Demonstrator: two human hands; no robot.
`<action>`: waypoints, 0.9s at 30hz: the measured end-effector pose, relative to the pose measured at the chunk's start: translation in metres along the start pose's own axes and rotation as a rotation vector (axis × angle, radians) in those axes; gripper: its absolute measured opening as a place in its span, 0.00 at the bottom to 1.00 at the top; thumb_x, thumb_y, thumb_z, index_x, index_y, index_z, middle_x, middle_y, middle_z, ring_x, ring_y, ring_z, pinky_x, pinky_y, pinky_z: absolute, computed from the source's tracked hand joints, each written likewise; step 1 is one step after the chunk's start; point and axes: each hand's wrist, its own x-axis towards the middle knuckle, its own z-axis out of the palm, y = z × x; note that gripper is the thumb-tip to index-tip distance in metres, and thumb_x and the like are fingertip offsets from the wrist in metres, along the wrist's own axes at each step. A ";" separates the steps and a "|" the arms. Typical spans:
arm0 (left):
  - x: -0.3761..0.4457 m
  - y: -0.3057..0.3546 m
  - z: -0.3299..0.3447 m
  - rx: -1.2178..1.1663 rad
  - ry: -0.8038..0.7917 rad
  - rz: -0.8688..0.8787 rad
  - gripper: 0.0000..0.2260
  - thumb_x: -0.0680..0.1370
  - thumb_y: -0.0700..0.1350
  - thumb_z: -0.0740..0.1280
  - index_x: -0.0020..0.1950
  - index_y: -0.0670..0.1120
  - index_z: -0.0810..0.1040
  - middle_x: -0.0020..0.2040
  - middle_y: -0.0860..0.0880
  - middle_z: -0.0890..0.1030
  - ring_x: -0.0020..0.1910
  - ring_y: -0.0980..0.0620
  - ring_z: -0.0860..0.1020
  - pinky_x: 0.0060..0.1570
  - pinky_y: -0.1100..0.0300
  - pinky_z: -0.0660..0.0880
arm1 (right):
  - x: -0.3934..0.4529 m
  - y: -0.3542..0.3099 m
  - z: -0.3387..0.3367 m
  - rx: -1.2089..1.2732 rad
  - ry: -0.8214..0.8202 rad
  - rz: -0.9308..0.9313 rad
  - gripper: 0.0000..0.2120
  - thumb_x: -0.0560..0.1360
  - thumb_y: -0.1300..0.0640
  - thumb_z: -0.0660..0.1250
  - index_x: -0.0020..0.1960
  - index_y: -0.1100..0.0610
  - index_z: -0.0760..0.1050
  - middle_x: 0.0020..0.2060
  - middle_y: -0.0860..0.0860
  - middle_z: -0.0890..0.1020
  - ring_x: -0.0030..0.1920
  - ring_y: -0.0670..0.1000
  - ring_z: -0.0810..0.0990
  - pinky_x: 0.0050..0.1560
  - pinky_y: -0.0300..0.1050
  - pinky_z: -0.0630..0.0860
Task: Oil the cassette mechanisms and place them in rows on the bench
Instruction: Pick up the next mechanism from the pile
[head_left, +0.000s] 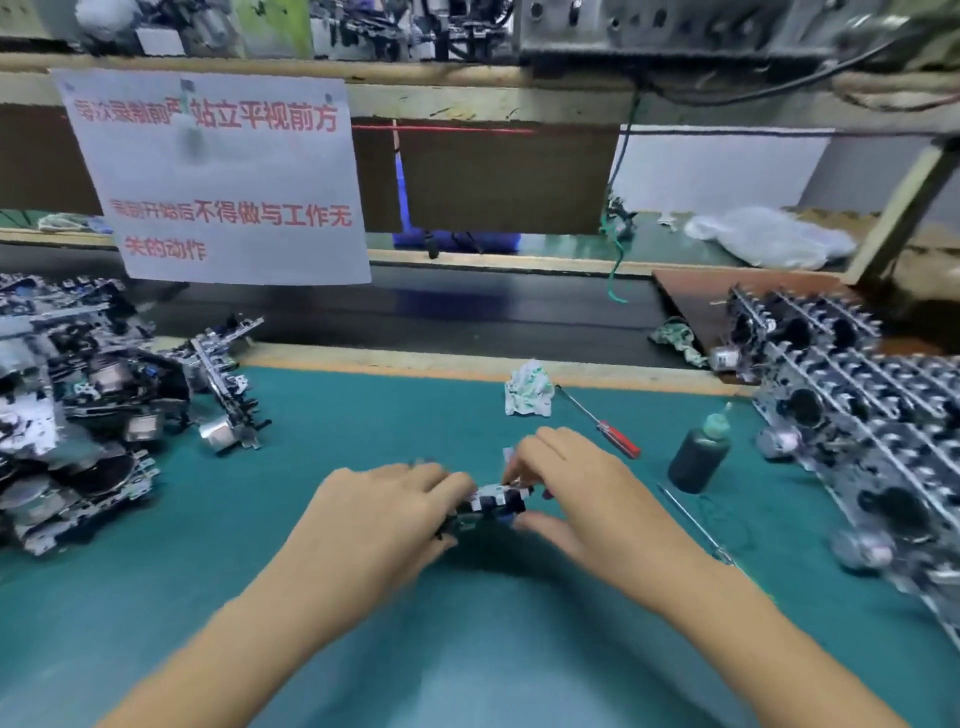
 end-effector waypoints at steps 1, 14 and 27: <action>0.011 0.013 0.007 0.000 0.027 0.040 0.16 0.57 0.48 0.81 0.40 0.51 0.81 0.33 0.55 0.79 0.30 0.54 0.80 0.18 0.64 0.62 | -0.015 0.009 -0.005 -0.044 0.037 0.026 0.14 0.67 0.58 0.76 0.48 0.55 0.73 0.43 0.47 0.75 0.44 0.49 0.73 0.43 0.45 0.72; 0.047 0.085 0.082 -0.415 -0.022 0.212 0.41 0.62 0.74 0.66 0.69 0.54 0.67 0.70 0.48 0.69 0.71 0.49 0.63 0.69 0.48 0.57 | -0.147 0.070 -0.003 -0.277 0.134 0.142 0.14 0.65 0.50 0.77 0.45 0.54 0.79 0.44 0.47 0.78 0.42 0.49 0.78 0.41 0.40 0.73; 0.040 0.075 0.091 -0.881 -0.240 -0.053 0.45 0.63 0.60 0.74 0.70 0.72 0.47 0.67 0.74 0.56 0.68 0.70 0.57 0.67 0.73 0.52 | -0.144 0.068 0.003 0.117 0.462 0.378 0.09 0.74 0.51 0.62 0.44 0.54 0.78 0.42 0.41 0.76 0.42 0.41 0.74 0.42 0.34 0.70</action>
